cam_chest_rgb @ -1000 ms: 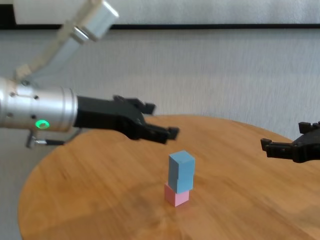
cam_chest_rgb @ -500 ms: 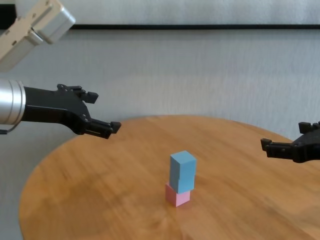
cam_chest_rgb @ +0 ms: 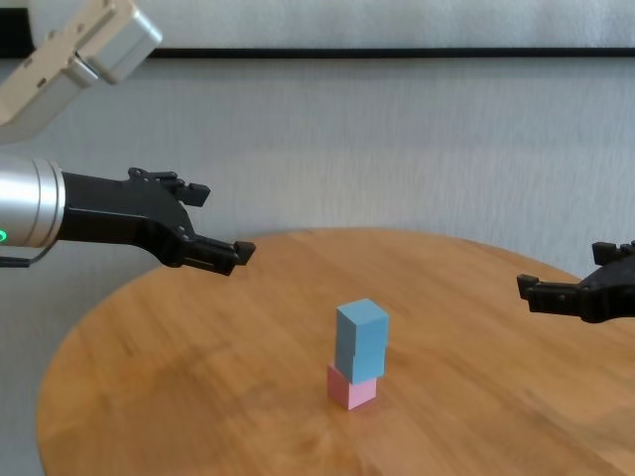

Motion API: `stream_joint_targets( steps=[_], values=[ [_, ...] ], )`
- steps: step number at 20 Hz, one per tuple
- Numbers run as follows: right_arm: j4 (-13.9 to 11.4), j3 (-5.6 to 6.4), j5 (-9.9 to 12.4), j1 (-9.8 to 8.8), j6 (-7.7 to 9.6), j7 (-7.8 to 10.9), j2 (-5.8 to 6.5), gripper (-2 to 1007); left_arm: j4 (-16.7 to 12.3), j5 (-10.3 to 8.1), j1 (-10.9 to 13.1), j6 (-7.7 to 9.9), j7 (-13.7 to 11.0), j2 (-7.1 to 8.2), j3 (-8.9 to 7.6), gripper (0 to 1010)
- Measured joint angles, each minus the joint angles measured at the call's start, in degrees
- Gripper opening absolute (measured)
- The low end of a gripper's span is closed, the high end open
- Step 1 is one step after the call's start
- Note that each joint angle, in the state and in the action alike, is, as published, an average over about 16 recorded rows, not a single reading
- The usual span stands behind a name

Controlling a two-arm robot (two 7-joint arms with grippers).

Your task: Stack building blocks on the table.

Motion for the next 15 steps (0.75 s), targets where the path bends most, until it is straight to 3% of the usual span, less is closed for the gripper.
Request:
stream_joint_targets(
  steps=[15],
  values=[
    [0.00,0.00,0.00,0.00,0.00,0.00,0.00,1000,0.13,-0.46,-0.23,0.16,-0.37,-0.39,0.23,1000]
  ],
)
